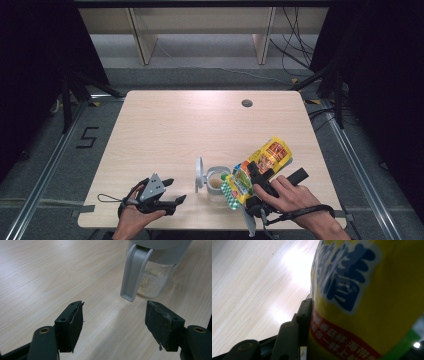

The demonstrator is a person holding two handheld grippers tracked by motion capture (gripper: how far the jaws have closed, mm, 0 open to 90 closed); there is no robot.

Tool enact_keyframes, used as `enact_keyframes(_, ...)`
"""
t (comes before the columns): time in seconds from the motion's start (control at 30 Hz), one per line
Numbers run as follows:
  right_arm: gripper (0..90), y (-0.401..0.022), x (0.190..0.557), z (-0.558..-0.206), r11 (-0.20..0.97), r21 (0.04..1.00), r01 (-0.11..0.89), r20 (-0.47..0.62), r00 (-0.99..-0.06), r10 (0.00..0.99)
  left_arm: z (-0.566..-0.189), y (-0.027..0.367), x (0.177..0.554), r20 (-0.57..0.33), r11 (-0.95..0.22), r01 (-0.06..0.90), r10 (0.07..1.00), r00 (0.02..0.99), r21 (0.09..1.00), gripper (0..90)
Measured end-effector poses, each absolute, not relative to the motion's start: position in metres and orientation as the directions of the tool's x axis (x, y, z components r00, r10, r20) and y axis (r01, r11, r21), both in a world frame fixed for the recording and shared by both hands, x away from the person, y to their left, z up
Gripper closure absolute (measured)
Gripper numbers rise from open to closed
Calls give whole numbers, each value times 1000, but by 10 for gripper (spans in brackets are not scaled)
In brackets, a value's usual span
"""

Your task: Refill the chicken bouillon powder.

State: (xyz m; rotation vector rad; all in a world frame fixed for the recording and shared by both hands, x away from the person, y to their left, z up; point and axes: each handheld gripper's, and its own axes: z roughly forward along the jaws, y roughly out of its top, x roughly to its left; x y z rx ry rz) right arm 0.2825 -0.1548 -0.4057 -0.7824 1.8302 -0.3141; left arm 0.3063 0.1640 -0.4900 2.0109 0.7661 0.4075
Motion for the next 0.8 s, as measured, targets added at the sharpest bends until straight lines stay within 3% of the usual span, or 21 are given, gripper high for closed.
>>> enact_keyframes(0.8,610,-151,281,-402,705,-603,-373,-695,-190,-694,-489,165,308,7,-403,343,656,755,848,274)
